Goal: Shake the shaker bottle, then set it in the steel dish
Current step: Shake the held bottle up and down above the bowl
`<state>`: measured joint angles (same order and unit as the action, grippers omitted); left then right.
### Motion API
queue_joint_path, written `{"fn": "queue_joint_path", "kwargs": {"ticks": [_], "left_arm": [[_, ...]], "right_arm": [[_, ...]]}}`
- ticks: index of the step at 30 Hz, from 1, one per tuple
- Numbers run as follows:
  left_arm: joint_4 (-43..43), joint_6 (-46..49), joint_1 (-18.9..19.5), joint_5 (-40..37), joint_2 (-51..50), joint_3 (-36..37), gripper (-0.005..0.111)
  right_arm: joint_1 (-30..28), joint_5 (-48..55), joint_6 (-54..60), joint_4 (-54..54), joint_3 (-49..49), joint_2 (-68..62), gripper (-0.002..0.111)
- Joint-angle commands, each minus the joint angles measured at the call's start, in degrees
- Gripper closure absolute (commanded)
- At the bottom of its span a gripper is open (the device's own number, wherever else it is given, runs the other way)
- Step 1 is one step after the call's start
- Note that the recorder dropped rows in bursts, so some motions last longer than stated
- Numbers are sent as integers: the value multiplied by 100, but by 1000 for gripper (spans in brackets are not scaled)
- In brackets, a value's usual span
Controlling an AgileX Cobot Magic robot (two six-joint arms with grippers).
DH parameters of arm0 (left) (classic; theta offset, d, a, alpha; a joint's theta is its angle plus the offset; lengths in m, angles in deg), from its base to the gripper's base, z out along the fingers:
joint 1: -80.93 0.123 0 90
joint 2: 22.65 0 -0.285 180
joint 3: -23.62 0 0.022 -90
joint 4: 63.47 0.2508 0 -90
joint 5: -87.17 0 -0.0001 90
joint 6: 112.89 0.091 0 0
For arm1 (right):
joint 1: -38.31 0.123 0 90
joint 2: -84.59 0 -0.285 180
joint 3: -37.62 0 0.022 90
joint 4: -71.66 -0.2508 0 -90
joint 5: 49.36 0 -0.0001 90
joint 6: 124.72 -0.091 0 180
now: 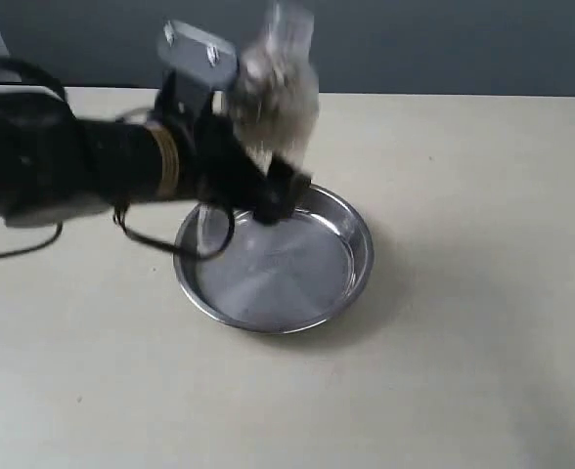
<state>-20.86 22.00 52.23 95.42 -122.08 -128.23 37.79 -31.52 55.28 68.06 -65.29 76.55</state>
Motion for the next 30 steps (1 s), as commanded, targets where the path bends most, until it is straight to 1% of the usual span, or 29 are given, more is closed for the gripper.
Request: {"fn": "queue_joint_path", "kwargs": {"ticks": [1, 2, 3, 5, 6, 7, 8, 9, 10, 11, 12, 13, 14, 16, 17, 19, 21, 22, 23, 24, 25, 27, 29, 30], "left_arm": [[518, 199, -268, 472, 1004, -852, 106], [314, 211, -278, 276, 1071, -900, 106], [58, 211, -278, 124, 957, -772, 106], [-9, 186, -278, -146, 363, -230, 106], [-106, 86, -278, -161, 135, -86, 106], [-132, -62, -307, -33, 1, -38, 106], [-59, -116, -364, 238, 70, -104, 106], [49, -73, -397, 537, 237, -314, 106], [188, -24, -452, 644, 509, -629, 106], [354, 140, -465, 537, 748, -987, 106], [389, 160, -465, 282, 883, -1172, 106], [190, 145, -451, -72, 866, -1183, 106], [161, 145, -451, -416, 684, -957, 106], [136, 128, -451, -622, 145, -340, 106], [57, 23, -451, -536, -109, -121, 106], [75, 5, -528, -145, -127, -80, 106], [221, 129, -584, 221, 355, -478, 106], [325, 222, -597, 255, 596, -756, 106], [298, 333, -567, 111, 734, -968, 106], [110, 333, -507, -87, 716, -975, 106], [34, 333, -461, -244, 582, -830, 106], [-71, 306, -356, -456, 39, -310, 106], [-253, 220, -349, -274, -125, -178, 106], [-169, 220, -407, -24, 43, -235, 106]], "right_arm": [[1, -36, 0, 33, 12, 25, 109], [1, -36, 0, 33, 12, 25, 109], [1, -36, 0, 33, 12, 25, 109], [1, -36, 0, 23, 12, 25, 109], [1, -36, 0, 23, 12, 25, 109], [1, -36, 0, 23, 12, 25, 109], [1, -36, 0, 23, 12, 25, 109], [1, -36, 0, 23, 12, 25, 109], [1, -36, 0, 23, 12, 25, 109], [1, -36, 0, 23, 12, 25, 109], [1, -36, 0, 23, 12, 25, 109], [1, -36, 0, 23, 12, 25, 109], [1, -36, 0, 23, 12, 25, 109], [1, -36, 0, 23, 12, 25, 109], [1, -36, 0, 23, 12, 25, 109], [1, -36, 0, 23, 12, 25, 109], [1, -36, 0, 8, 12, 25, 109], [1, -36, 0, 8, 12, 25, 109], [1, -36, 0, 8, 12, 25, 109], [1, -36, 0, 8, 12, 25, 109], [1, -36, 0, 8, 12, 25, 109], [1, -36, 0, 8, 12, 25, 109], [1, -36, 0, 8, 12, 25, 109], [1, -36, 0, 8, 12, 25, 109]]}}
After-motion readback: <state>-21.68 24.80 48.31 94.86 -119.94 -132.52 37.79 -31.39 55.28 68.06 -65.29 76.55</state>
